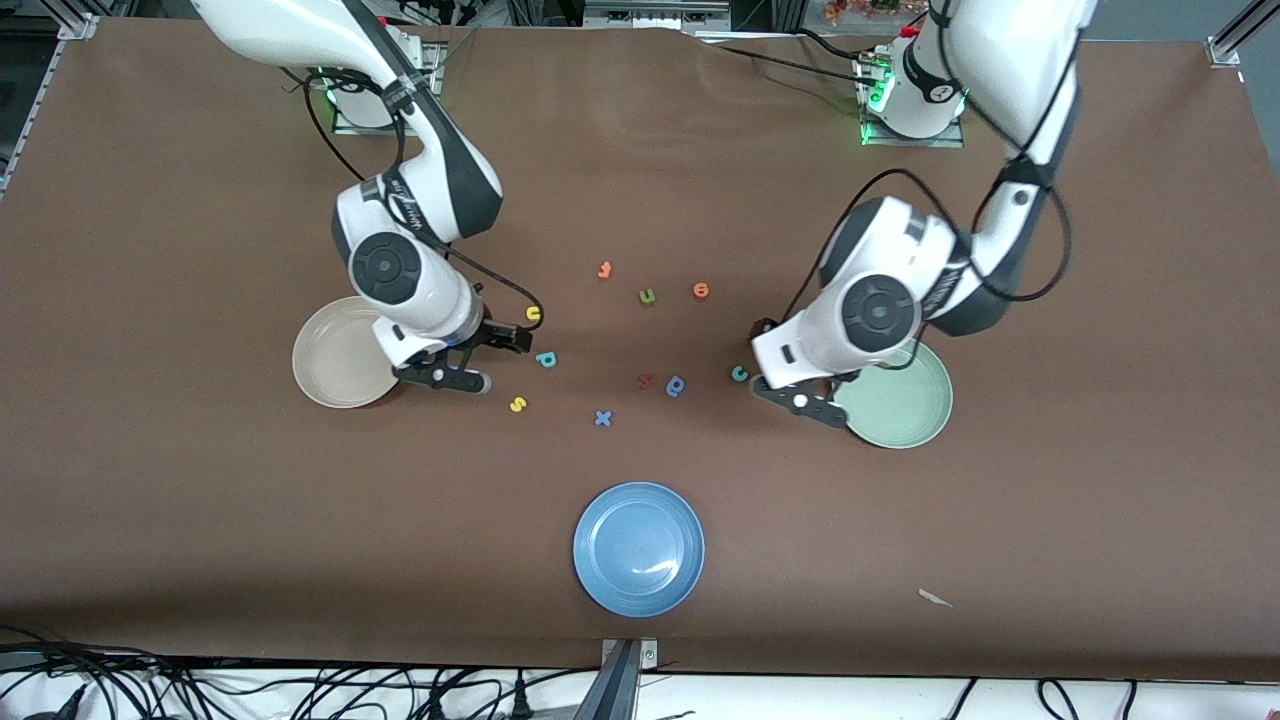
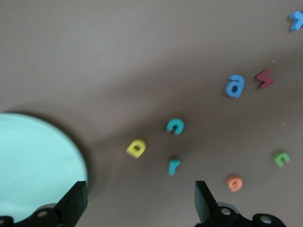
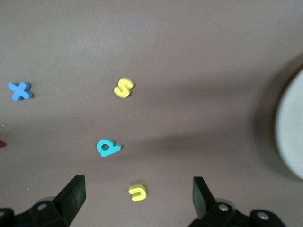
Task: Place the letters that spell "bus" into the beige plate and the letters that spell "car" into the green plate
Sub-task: 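Move the right gripper to the yellow u while the left gripper reaches the cyan c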
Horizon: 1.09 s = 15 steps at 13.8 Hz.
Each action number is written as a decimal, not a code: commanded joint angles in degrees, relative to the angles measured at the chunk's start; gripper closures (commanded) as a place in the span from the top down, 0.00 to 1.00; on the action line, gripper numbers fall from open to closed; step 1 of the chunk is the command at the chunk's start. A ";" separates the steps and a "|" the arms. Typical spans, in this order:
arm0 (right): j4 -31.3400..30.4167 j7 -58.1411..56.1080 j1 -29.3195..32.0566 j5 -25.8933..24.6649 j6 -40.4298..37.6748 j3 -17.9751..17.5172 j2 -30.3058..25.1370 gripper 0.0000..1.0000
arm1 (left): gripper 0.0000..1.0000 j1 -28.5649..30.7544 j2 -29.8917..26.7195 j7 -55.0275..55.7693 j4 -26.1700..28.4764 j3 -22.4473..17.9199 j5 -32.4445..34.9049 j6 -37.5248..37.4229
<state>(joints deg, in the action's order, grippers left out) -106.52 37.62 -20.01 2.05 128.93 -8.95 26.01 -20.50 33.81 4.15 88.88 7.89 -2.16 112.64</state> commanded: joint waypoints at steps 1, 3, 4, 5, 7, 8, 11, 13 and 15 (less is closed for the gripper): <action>-7.89 3.15 0.06 0.33 9.02 -2.47 -1.93 1.00 | 1.00 -2.18 1.78 1.91 3.39 -0.60 -0.65 8.09; -11.68 3.95 -1.08 0.32 15.27 -2.65 -1.23 1.00 | 1.00 -3.58 4.06 1.91 4.55 -0.68 -0.56 13.73; -12.91 4.30 -1.78 0.24 17.12 -2.65 -1.05 1.00 | 1.00 -4.37 5.03 1.39 4.46 -0.86 0.66 15.75; -13.27 4.83 -2.39 0.24 17.84 -2.65 -0.44 1.00 | 0.99 -4.46 5.73 1.65 4.46 -0.77 4.58 16.64; -13.27 5.71 -3.45 -0.46 17.93 -2.65 0.79 1.00 | 0.99 -4.55 6.44 2.27 4.55 -0.69 6.64 17.09; -13.27 5.71 -3.72 -0.55 17.84 -2.57 1.41 1.00 | 0.99 -4.64 6.97 2.27 4.55 -0.69 6.64 17.18; -13.27 5.54 -3.72 -1.16 17.67 -2.57 2.73 1.00 | 0.96 -5.52 8.03 3.84 5.08 -0.69 7.26 17.97; -13.27 5.18 -3.72 -1.17 17.58 -2.39 3.52 0.99 | 0.85 -5.96 8.29 3.85 5.69 -0.77 7.35 18.58; -13.19 5.18 -3.72 -1.17 17.23 -2.39 3.79 0.95 | 0.80 -5.96 8.47 3.85 7.18 -0.77 7.35 20.86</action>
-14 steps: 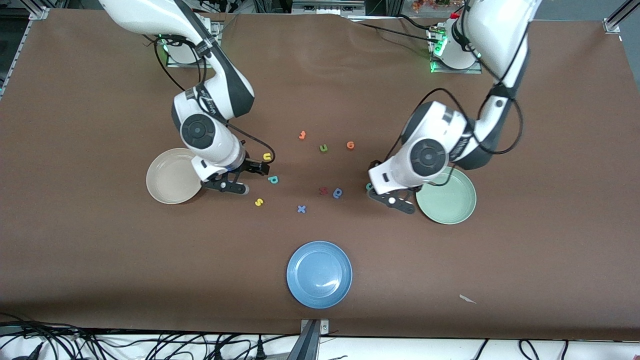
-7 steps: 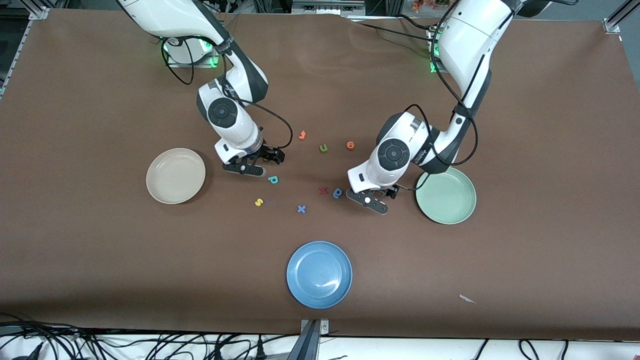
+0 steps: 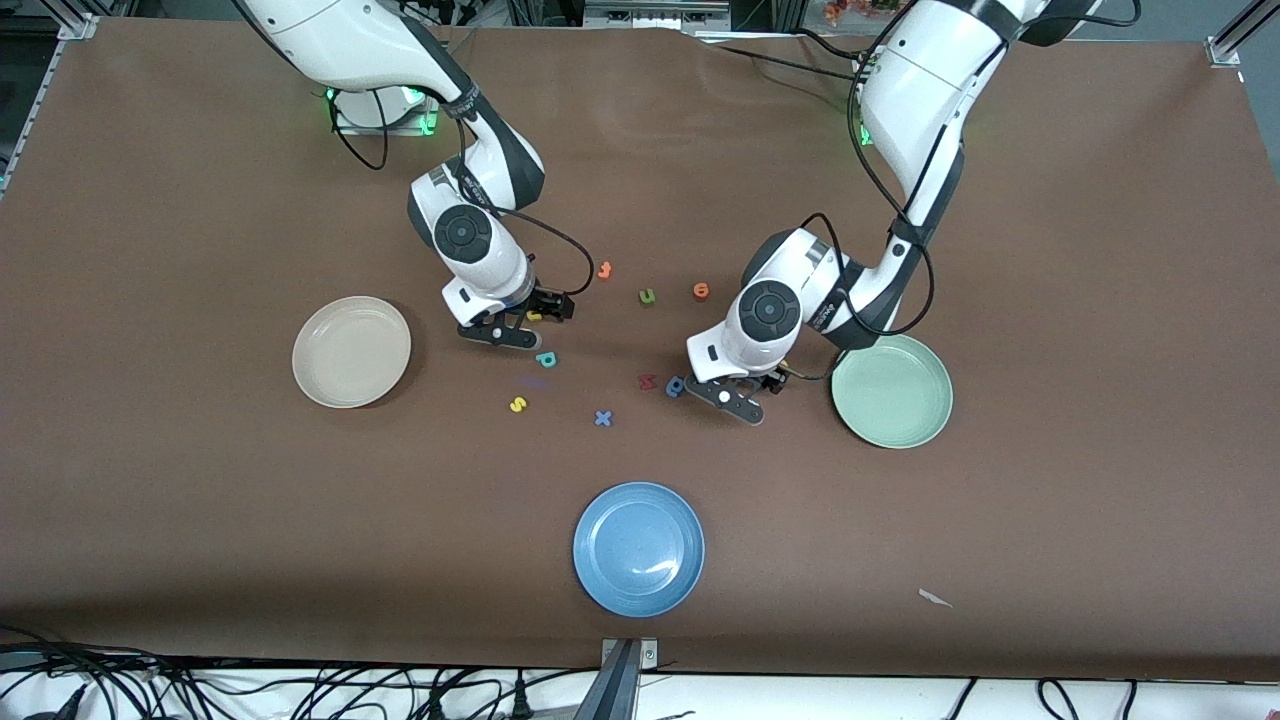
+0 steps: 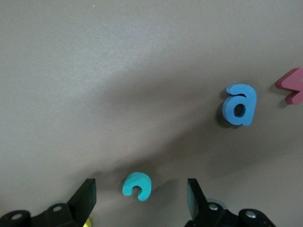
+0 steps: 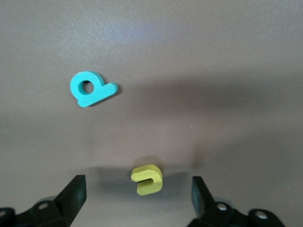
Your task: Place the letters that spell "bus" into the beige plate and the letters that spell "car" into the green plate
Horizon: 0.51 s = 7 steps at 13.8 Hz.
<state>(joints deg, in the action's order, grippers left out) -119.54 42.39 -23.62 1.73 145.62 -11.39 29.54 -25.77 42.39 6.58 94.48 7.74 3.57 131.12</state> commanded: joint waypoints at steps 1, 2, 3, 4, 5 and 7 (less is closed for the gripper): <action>-0.16 0.33 -0.11 -0.86 0.37 0.05 0.26 0.90 | 0.74 -0.60 -0.20 1.33 2.28 -0.62 1.88 2.82; -0.16 0.50 -0.02 -0.94 -0.41 0.05 0.26 0.84 | 0.57 -0.52 -0.29 1.33 2.46 -0.62 3.01 2.91; -0.16 0.51 -0.11 -0.94 -0.77 0.05 0.17 0.80 | 0.38 -0.51 -0.38 1.41 2.47 -0.62 3.46 2.91; -0.16 0.51 -0.11 -1.03 -0.77 0.05 0.17 0.75 | 0.24 -0.51 -0.38 1.41 2.47 -0.62 3.46 2.91; -0.16 0.42 -0.11 -1.03 -0.77 0.05 0.17 0.68 | 0.12 -0.60 -0.38 1.41 2.47 -0.62 3.46 2.91; -0.16 0.42 -0.11 -1.03 -1.03 0.05 0.17 0.61 | 0.05 -0.51 -0.99 1.33 2.38 -0.62 3.46 2.21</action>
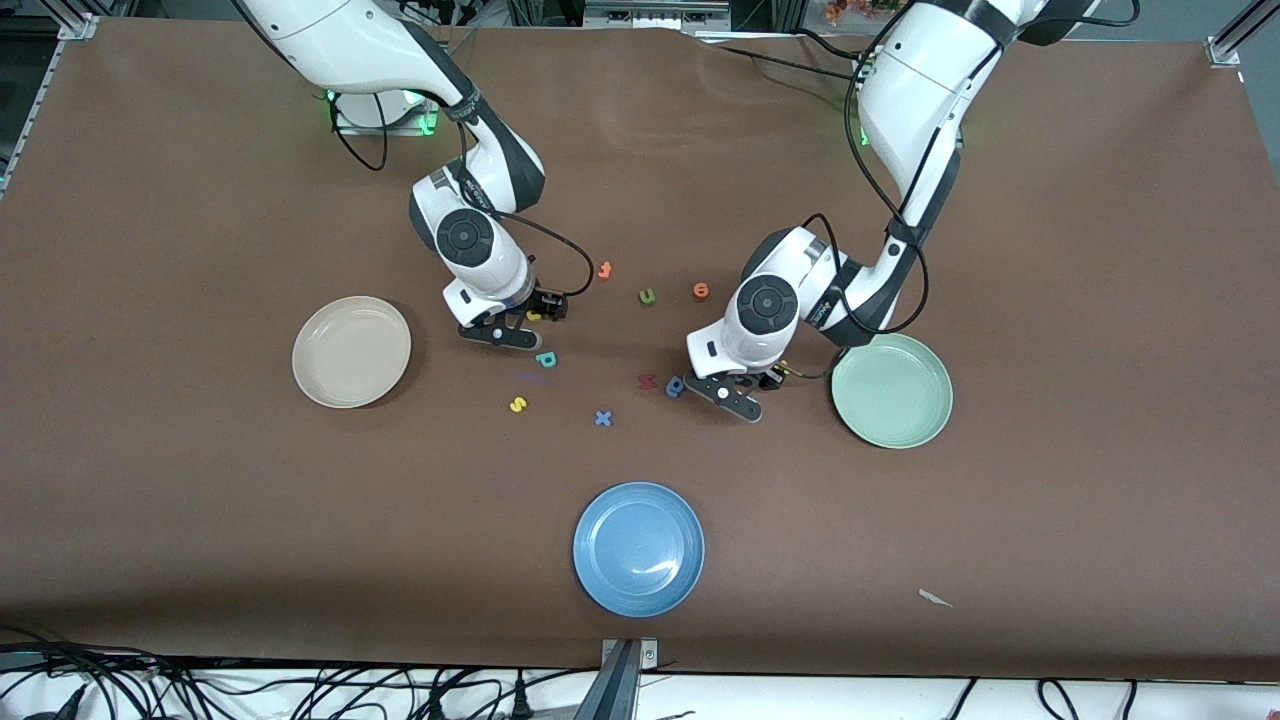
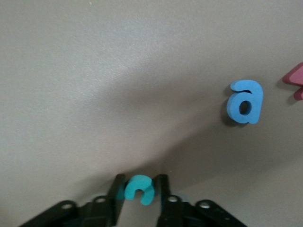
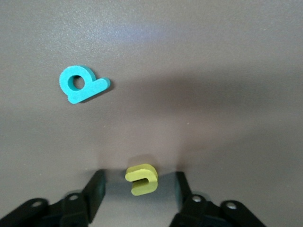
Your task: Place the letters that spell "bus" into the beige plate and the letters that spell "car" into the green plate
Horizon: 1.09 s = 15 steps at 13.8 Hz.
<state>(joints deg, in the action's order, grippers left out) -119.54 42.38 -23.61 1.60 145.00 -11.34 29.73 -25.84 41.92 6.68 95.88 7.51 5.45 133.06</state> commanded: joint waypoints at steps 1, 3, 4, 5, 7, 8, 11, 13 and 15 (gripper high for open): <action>-0.08 0.42 -0.12 -0.89 -0.85 0.00 -0.03 0.57 | 0.05 -0.35 -1.31 1.14 0.81 -0.39 1.59 -0.69; 0.01 0.42 -0.12 -0.89 -1.29 0.00 -0.11 0.50 | 0.06 0.35 -4.37 0.62 0.19 -0.47 1.59 -6.90; 0.18 0.51 -0.12 -0.89 -1.38 0.00 -0.11 0.47 | 0.06 1.22 -6.30 0.53 0.01 -0.56 1.59 -10.33; 0.18 0.42 -0.12 -0.89 -1.47 0.00 -0.03 0.42 | 0.08 2.62 -7.98 0.44 -0.07 -0.48 1.76 -13.41; 0.27 0.42 -0.03 -0.89 -1.47 0.00 -0.03 0.33 | 0.10 4.30 -11.06 -3.40 0.01 -0.56 1.85 -18.69; 0.36 0.51 -0.12 -0.89 -1.47 0.00 -0.03 0.32 | 0.11 5.70 -12.03 -7.52 0.01 -0.65 2.02 -20.63; 0.53 0.51 -0.12 -0.81 -1.39 0.09 0.06 0.30 | 0.12 12.63 -12.65 -18.25 -0.95 -0.48 2.03 -20.56; 0.62 0.68 -0.03 -0.72 -1.47 0.09 0.06 0.27 | 0.16 14.58 -11.69 -19.86 -0.17 -0.65 2.03 -20.56; 1.93 0.07 0.31 -0.80 -2.60 0.61 0.06 0.24 | 0.22 16.87 -10.29 -19.95 0.71 -0.65 2.03 -20.48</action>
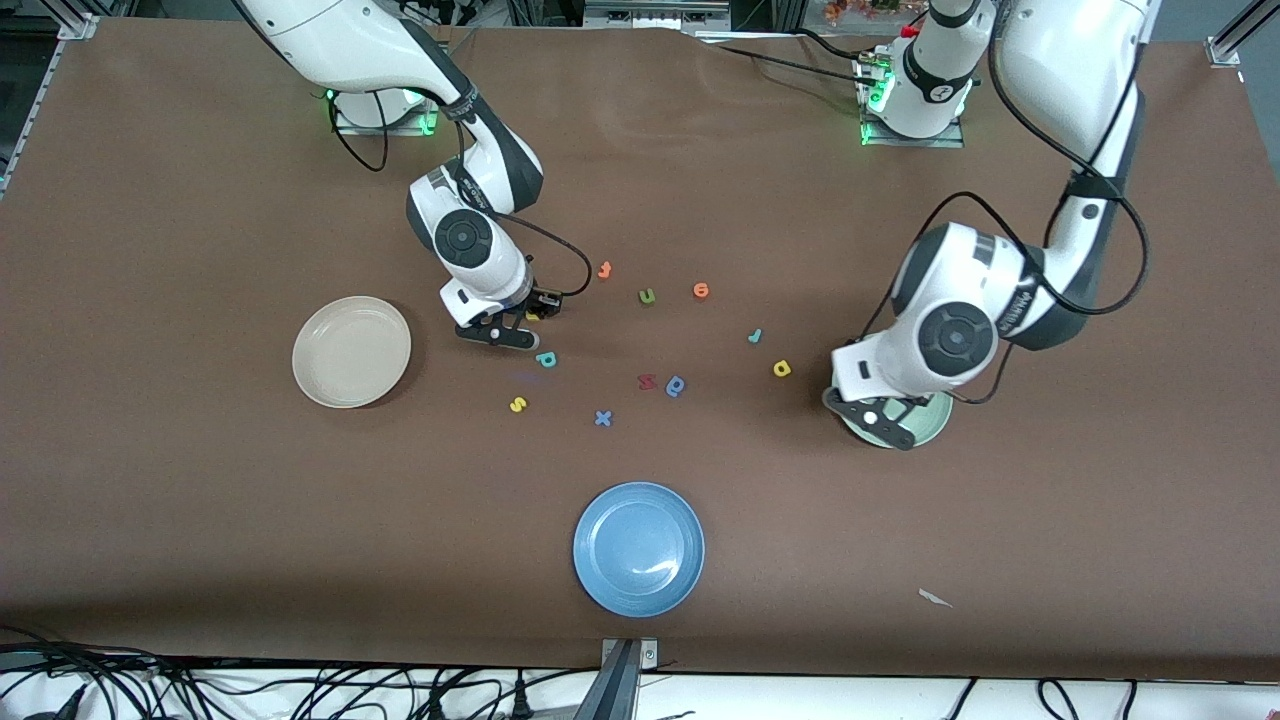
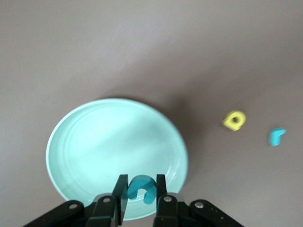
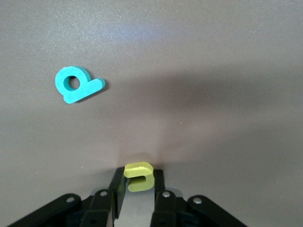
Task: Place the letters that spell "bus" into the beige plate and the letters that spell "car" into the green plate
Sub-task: 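Place the u on the beige plate while the left gripper drops the c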
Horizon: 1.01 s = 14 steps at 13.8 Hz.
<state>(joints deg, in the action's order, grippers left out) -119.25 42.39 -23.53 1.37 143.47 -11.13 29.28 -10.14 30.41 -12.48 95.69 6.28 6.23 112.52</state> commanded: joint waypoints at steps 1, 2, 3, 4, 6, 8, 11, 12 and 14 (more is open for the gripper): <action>3.39 -0.02 0.50 -0.75 -3.44 0.75 0.52 0.21 | 0.31 1.61 1.67 -0.80 1.08 0.58 1.24 0.24; 5.58 -0.20 0.68 -0.93 -6.51 0.93 0.52 0.21 | 0.81 2.40 2.37 -0.71 0.99 0.67 1.24 0.77; 7.60 -0.37 0.76 -1.45 -8.98 1.63 0.52 0.21 | 1.00 2.50 2.90 -0.62 0.99 0.67 1.15 1.38; 9.02 -1.16 0.77 -1.63 -11.09 2.16 0.52 0.21 | 1.00 1.97 2.73 0.08 0.99 0.75 1.15 1.30; 11.39 -2.65 0.85 -1.63 -14.70 3.38 0.52 0.21 | 1.00 1.18 1.77 0.35 0.73 1.80 0.72 0.77; 12.02 -6.86 0.85 -1.72 -15.76 6.02 0.25 0.21 | 1.00 1.18 1.67 0.35 0.12 3.12 0.36 0.95; 12.11 -13.97 0.85 -1.72 -15.86 10.67 -0.01 0.21 | 1.00 0.57 1.94 2.62 0.20 6.81 0.62 3.13; 12.11 -16.87 0.85 -1.63 -15.94 12.26 -0.10 0.21 | 1.00 -0.48 2.37 2.63 0.81 7.08 1.06 5.84; 12.02 -20.49 0.77 -1.63 -18.04 14.72 -0.97 0.21 | 0.98 -1.28 4.04 2.98 3.43 7.08 1.07 12.33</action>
<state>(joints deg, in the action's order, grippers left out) -107.78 25.13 -22.58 0.39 128.36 2.01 29.34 -10.91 33.21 -10.43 96.63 13.27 6.22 119.28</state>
